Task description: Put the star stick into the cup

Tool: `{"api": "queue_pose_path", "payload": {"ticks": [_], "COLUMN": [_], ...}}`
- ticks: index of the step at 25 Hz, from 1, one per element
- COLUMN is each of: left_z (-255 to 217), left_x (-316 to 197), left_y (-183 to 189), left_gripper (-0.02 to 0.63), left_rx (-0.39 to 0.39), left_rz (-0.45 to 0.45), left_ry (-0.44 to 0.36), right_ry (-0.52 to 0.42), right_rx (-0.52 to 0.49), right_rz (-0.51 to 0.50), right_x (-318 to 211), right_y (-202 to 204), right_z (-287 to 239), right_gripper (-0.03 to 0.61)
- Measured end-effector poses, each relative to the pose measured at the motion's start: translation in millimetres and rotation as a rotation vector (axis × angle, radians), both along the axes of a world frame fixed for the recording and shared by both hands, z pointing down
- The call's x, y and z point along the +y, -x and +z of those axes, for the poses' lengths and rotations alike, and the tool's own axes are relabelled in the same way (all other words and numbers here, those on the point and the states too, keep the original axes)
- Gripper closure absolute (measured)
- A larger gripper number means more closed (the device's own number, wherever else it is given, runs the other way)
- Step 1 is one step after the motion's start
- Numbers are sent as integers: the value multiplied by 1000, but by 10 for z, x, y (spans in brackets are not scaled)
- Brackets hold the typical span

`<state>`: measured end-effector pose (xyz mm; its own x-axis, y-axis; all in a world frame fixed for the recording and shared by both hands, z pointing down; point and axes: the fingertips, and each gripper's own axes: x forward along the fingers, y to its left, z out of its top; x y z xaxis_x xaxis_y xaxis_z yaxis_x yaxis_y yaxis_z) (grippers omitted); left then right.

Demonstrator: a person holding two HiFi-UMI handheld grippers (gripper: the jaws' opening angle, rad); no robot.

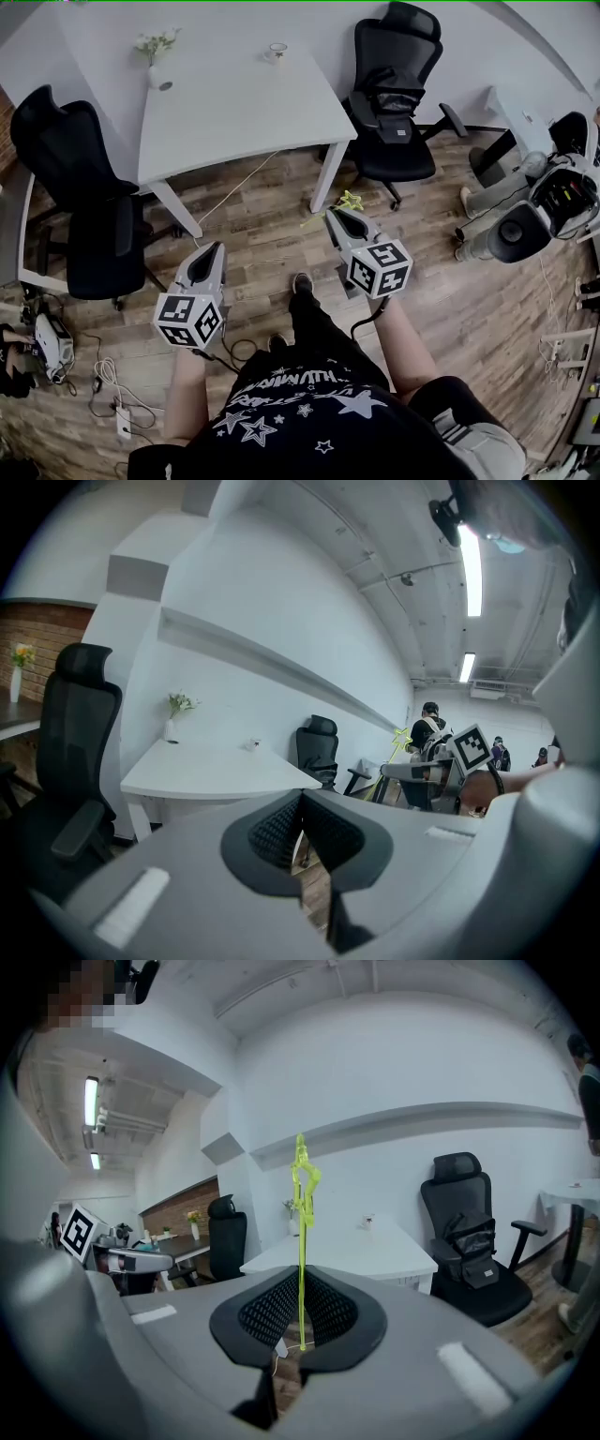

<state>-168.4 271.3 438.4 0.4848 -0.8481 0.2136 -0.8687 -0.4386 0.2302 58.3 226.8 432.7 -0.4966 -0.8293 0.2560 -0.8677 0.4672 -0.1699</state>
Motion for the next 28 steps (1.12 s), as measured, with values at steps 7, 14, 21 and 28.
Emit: {"api": "queue_pose_path", "payload": {"ticks": [7, 14, 21, 28], "left_z": [102, 164, 262, 256], "left_x": [-282, -881, -1630, -2342], "left_y": [83, 59, -118, -303], "left_gripper": [611, 611, 611, 611], "left_rx": [-19, -36, -44, -49], "left_rz": [-40, -65, -72, -90], "left_ry": [18, 42, 68, 76], "right_ry": [16, 27, 49, 51], "right_rx": [-30, -72, -88, -109], "right_rz": [-19, -14, -11, -25], "right_x": [-408, -1122, -1938, -2656], "right_y": [39, -63, -252, -419], "right_z": [160, 215, 318, 291], "right_gripper": [545, 545, 545, 545]}}
